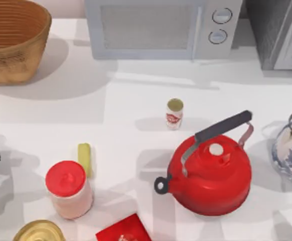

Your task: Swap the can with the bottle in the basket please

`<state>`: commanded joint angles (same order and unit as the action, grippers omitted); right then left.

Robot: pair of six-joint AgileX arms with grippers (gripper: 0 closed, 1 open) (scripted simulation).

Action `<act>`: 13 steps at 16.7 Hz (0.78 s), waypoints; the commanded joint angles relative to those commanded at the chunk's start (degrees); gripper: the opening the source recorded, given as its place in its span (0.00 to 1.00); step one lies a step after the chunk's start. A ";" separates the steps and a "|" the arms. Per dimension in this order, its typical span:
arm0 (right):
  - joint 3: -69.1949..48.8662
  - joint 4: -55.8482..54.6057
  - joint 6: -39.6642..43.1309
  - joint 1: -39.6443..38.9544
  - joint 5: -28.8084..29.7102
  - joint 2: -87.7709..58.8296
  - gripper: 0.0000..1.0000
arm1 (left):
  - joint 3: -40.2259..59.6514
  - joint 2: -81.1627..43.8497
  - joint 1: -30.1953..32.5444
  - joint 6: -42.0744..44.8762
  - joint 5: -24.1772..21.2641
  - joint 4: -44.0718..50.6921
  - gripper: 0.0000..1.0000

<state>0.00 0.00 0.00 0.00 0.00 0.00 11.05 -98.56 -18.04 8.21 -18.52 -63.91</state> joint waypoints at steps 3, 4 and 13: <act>0.00 0.00 0.00 0.00 0.00 0.00 1.00 | 0.00 0.00 0.00 0.00 0.00 0.00 0.00; 0.00 0.00 0.00 0.00 0.00 0.00 1.00 | 0.00 0.00 0.00 0.00 0.00 0.00 0.00; 0.00 0.00 0.00 0.00 0.00 0.00 1.00 | 11.72 1.98 -3.44 0.07 2.77 6.60 0.00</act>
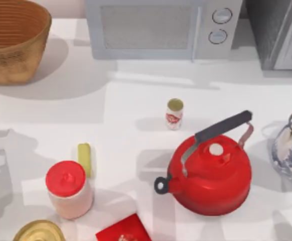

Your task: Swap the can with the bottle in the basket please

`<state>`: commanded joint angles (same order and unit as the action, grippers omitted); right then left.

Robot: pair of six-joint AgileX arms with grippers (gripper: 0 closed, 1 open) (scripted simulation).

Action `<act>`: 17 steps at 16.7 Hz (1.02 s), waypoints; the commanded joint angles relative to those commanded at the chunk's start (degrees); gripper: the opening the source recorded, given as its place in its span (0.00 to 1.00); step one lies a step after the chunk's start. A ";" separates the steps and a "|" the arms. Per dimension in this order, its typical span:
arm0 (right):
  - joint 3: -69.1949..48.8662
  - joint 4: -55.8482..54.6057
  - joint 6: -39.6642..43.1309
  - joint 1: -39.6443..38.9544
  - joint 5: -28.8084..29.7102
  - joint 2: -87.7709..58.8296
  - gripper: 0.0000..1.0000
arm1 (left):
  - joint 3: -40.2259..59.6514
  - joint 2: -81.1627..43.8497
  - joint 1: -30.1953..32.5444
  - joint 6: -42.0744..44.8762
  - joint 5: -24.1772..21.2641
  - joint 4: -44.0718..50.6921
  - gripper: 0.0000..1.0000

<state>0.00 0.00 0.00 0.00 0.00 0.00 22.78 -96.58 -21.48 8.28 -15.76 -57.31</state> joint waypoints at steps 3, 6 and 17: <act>0.00 0.00 0.00 0.00 0.00 0.00 1.00 | 12.33 1.77 -1.71 0.06 2.51 10.66 0.00; 0.00 0.00 0.00 0.00 0.00 0.00 1.00 | 26.45 3.02 -0.84 -0.25 4.72 25.76 0.00; 0.00 0.00 0.00 0.00 0.00 0.00 1.00 | 56.46 1.20 13.89 -4.36 6.32 59.78 0.00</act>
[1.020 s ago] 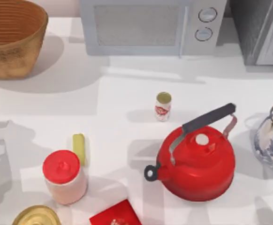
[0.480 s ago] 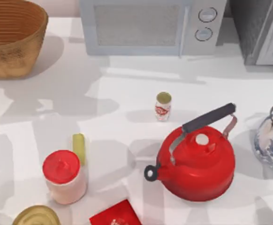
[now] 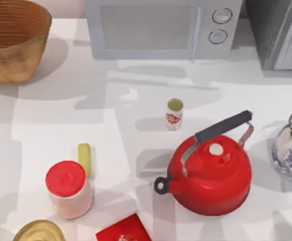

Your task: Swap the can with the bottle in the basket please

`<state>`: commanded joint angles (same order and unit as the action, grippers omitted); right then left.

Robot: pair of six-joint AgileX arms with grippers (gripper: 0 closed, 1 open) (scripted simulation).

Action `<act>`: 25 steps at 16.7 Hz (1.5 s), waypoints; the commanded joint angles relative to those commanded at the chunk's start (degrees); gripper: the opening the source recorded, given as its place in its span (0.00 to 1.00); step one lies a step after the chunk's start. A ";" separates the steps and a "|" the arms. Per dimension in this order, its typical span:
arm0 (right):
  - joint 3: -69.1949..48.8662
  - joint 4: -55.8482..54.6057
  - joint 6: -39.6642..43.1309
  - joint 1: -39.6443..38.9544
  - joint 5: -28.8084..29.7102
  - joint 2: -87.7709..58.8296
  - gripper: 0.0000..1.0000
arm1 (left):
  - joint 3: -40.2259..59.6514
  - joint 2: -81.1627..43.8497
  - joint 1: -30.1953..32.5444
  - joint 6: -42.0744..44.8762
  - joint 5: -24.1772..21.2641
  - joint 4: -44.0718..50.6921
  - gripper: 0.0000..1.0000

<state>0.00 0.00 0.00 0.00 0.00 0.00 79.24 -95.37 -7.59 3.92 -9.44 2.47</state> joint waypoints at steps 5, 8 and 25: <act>0.00 0.00 0.00 0.00 0.00 0.00 1.00 | -0.10 0.09 -0.22 0.12 -0.04 -0.28 0.00; 0.00 0.00 0.00 0.00 0.00 0.00 1.00 | 0.98 -3.10 0.19 -0.01 0.08 -2.39 0.00; 0.00 0.00 0.00 0.00 0.00 0.00 1.00 | 3.40 -11.25 1.09 -0.33 0.85 -7.92 0.53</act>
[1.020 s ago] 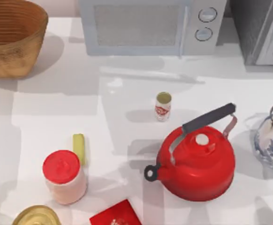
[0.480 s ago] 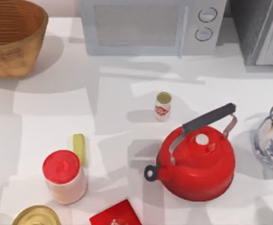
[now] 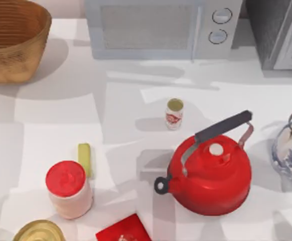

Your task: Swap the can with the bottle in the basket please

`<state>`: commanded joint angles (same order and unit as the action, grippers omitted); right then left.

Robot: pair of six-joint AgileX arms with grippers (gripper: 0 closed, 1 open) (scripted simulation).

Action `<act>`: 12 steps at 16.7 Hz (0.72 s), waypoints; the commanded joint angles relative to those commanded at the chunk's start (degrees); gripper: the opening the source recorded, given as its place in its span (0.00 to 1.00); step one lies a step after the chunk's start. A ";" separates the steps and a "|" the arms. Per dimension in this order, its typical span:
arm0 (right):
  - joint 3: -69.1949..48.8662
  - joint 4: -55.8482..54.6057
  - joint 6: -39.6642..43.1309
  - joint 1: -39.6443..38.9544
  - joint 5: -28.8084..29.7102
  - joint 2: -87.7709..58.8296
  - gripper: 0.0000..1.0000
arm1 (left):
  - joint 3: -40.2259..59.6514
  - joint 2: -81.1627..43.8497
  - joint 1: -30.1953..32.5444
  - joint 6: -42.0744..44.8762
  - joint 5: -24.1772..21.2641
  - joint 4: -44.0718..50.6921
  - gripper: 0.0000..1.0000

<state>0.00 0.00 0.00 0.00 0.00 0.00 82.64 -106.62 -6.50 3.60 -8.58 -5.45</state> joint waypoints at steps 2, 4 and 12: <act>0.00 0.00 0.00 0.00 0.00 0.00 1.00 | 0.00 0.00 0.00 0.00 0.00 0.00 0.68; 0.00 0.00 0.00 0.00 0.00 0.00 1.00 | 0.00 0.00 0.00 0.00 0.00 0.00 0.83; 0.00 0.00 0.00 0.00 0.00 0.00 1.00 | 0.00 0.00 0.00 0.00 0.00 0.00 1.00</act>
